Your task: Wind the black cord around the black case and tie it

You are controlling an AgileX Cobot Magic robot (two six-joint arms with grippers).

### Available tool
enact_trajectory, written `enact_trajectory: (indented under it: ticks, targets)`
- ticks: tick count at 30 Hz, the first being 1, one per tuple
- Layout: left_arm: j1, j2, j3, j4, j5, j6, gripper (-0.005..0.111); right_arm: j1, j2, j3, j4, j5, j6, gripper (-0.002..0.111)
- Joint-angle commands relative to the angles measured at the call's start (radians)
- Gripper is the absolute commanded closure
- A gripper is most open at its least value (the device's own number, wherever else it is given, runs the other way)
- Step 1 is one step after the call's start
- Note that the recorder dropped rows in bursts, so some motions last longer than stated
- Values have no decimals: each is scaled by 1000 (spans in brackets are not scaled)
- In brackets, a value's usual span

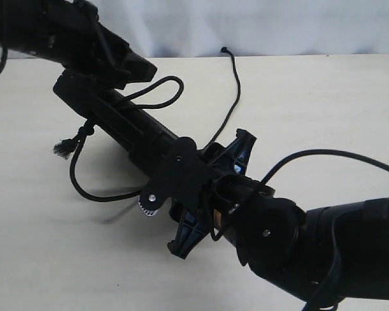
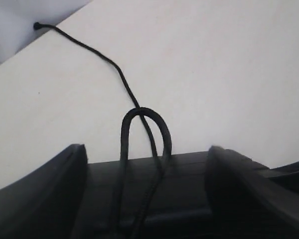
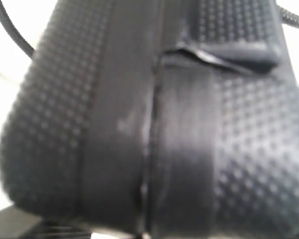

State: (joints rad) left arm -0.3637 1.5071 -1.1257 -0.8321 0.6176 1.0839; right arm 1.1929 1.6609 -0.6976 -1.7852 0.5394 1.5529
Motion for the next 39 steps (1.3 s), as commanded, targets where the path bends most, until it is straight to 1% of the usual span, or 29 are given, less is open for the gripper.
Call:
enact_trajectory:
  ticks: [1, 3, 4, 5, 6, 7, 11, 14, 17, 20, 22, 24, 25, 26, 27, 28, 29, 36, 39]
  targets:
    - [-44, 109, -185, 297, 140, -328, 44, -4, 37, 22, 41, -127, 13, 104]
    - [-81, 156, -257, 361, 199, -340, 44, -4, 37, 22, 41, -127, 13, 104]
    - [-95, 173, -278, 400, 205, -363, 44, -4, 37, 22, 41, -127, 13, 104]
    - [-121, 200, -307, 482, 186, -419, 44, -4, 37, 22, 41, -139, 13, 104]
    - [-131, 210, -319, 522, 174, -439, 44, -4, 37, 22, 41, -144, 13, 104]
    - [-141, 225, -338, 581, 158, -481, 44, -4, 37, 22, 41, -144, 13, 104]
    - [-143, 267, -343, 667, 147, -475, 44, -4, 37, 22, 41, -144, 13, 104]
    - [-143, 281, -343, 660, 145, -400, 44, -4, 37, 22, 41, -144, 13, 104]
    - [-143, 281, -343, 615, 145, -349, 44, -4, 37, 22, 41, -142, 13, 104]
    - [-143, 294, -341, 589, 146, -345, 44, -4, 37, 22, 41, -142, 13, 104]
    - [-143, 321, -341, 589, 151, -345, 49, -4, 37, 22, 41, -142, 13, 104]
    - [-143, 340, -341, 589, 121, -348, 63, -4, 37, 22, 41, -142, 13, 104]
    - [-143, 342, -341, 589, 110, -348, 76, -4, 37, 22, 41, -142, 13, 104]
    - [-143, 342, -341, 589, 107, -348, 84, -4, 37, 22, 41, -142, 13, 104]
    - [-143, 342, -341, 589, 107, -348, 96, -4, 37, 22, 41, -142, 13, 104]
    - [-143, 342, -341, 593, 107, -345, 103, -4, 37, 22, 41, -144, 13, 104]
    - [-143, 342, -341, 595, 107, -344, 107, -4, 37, 22, 41, -152, 13, 104]
    - [-143, 334, -341, 610, 113, -344, 107, -4, 37, 22, 41, -159, 10, 104]
    - [-143, 312, -341, 610, 113, -344, 107, -4, 37, 22, 41, -205, -25, 104]
